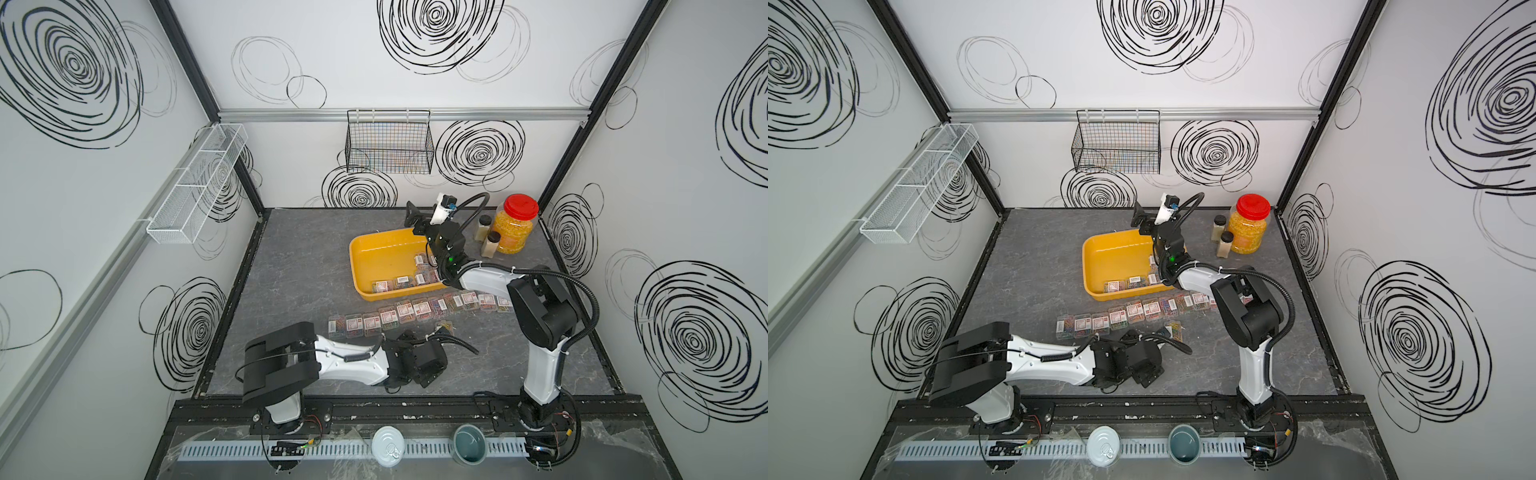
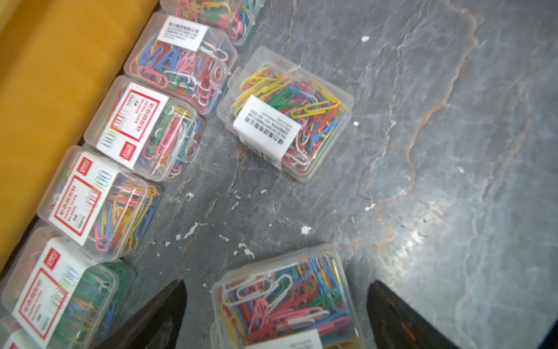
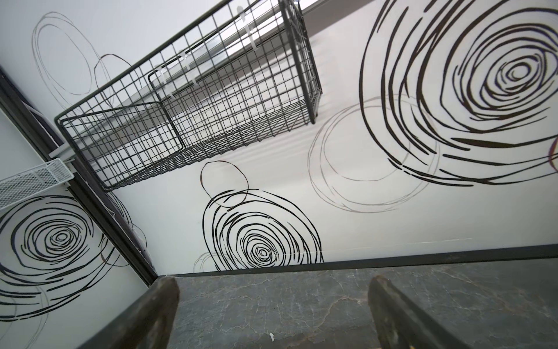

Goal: Take the paper clips out of the storage box
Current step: Place the boxed paper clips at the center of the board, then move the boxed paper clips to the center of the board.

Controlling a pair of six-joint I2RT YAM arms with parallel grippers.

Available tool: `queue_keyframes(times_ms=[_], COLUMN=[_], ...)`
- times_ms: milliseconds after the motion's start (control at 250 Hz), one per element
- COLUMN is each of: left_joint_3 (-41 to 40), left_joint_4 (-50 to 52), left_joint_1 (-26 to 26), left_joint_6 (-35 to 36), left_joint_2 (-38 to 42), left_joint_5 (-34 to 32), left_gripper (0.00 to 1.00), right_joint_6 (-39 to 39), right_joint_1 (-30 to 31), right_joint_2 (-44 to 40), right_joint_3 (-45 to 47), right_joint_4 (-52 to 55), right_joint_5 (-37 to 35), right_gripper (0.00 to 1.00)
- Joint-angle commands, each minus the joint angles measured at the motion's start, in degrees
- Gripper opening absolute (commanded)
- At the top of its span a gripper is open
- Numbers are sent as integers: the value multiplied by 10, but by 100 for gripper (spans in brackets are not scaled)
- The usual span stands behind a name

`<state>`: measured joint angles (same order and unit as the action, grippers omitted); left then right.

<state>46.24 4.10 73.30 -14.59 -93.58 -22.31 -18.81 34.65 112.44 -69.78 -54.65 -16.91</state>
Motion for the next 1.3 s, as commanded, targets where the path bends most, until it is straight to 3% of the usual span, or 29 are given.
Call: queue_keyframes(times_ms=[0,460,871,1295], left_joint_3=[-24,-124,-192,-250], left_joint_4=[-31,-144,-230,-291], left_joint_1=[0,33,76,76], left_joint_6=[6,-10,0,-9], left_joint_2=[46,98,110,134], left_joint_5=[-2,-18,-50,-55], left_gripper=[98,95,90,90], right_joint_6=[32,124,175,191], right_joint_1=[23,65,67,66], right_joint_2=[23,101,72,103], right_joint_3=[-51,-162,-95,-141], right_joint_4=[-10,49,-26,17], right_joint_5=[-14,-84,-27,-16], right_gripper=[100,100,100,100])
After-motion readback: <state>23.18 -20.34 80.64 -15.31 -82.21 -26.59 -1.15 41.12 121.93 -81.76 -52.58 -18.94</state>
